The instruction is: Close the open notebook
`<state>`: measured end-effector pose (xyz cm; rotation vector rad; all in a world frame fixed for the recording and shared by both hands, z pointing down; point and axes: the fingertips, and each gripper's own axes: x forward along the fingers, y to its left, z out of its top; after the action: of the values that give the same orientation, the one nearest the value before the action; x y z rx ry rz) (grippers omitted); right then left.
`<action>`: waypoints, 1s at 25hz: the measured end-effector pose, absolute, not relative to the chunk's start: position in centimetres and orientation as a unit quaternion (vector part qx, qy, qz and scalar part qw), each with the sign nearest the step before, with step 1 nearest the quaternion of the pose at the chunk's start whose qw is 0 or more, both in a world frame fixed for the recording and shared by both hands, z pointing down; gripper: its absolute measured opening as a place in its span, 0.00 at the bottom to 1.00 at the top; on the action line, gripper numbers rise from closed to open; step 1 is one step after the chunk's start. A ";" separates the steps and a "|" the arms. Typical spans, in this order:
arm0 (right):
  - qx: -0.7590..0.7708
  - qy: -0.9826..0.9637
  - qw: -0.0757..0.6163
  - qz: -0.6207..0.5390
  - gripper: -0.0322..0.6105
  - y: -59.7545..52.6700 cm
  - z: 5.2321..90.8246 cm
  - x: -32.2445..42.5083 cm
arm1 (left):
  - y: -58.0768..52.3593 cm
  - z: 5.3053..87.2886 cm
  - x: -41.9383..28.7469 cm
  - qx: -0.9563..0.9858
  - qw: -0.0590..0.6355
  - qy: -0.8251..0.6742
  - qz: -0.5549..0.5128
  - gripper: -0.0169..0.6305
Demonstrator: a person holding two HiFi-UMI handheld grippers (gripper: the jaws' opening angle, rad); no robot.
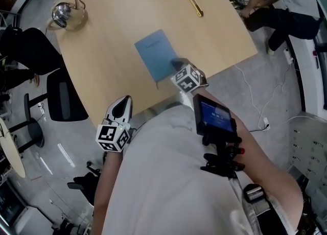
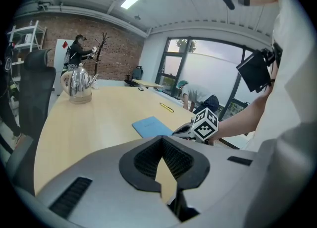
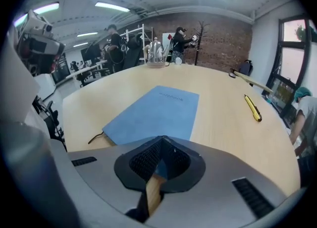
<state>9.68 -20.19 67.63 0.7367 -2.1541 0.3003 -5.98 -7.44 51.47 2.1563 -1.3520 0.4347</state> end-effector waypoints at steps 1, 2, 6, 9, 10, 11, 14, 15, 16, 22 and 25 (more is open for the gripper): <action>0.290 -0.854 0.412 0.131 0.07 -20.2 67.6 9.7 | -7.5 51.5 -6.0 0.803 0.276 -0.503 0.162 0.03; 0.287 -0.853 0.413 0.140 0.07 -20.2 67.6 9.6 | -7.6 51.5 -6.0 0.803 0.276 -0.503 0.162 0.03; 0.287 -0.853 0.406 0.159 0.07 -20.0 67.7 9.8 | -7.7 51.4 -5.8 0.805 0.274 -0.500 0.165 0.03; 0.288 -0.855 0.398 0.167 0.07 -20.2 67.7 9.8 | -8.2 51.3 -5.8 0.808 0.269 -0.497 0.165 0.03; 0.289 -0.855 0.397 0.167 0.07 -20.4 67.7 9.9 | -8.4 51.3 -5.7 0.810 0.268 -0.496 0.163 0.03; 0.292 -0.855 0.395 0.166 0.07 -20.6 67.7 10.1 | -8.6 51.3 -5.6 0.811 0.267 -0.494 0.162 0.03; 0.306 -0.857 0.380 0.163 0.08 -20.7 68.1 9.6 | -8.2 51.5 -6.1 0.813 0.268 -0.491 0.164 0.03; 0.310 -0.858 0.376 0.163 0.08 -20.6 68.1 9.2 | -8.0 51.6 -6.3 0.812 0.269 -0.491 0.164 0.03; 0.313 -0.858 0.374 0.163 0.08 -20.4 68.0 9.0 | -7.9 51.7 -6.3 0.812 0.269 -0.491 0.164 0.03; 0.321 -0.865 0.350 0.160 0.08 -20.7 65.9 8.6 | -8.1 52.0 -5.5 0.825 0.264 -0.474 0.160 0.03; 0.324 -0.874 0.320 0.169 0.08 -20.5 64.5 7.9 | -8.1 51.6 -5.3 0.831 0.257 -0.467 0.158 0.03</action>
<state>7.94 -20.51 64.51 0.8506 -2.2973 0.4451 -5.31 -8.11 51.65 2.2548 -1.2683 0.4275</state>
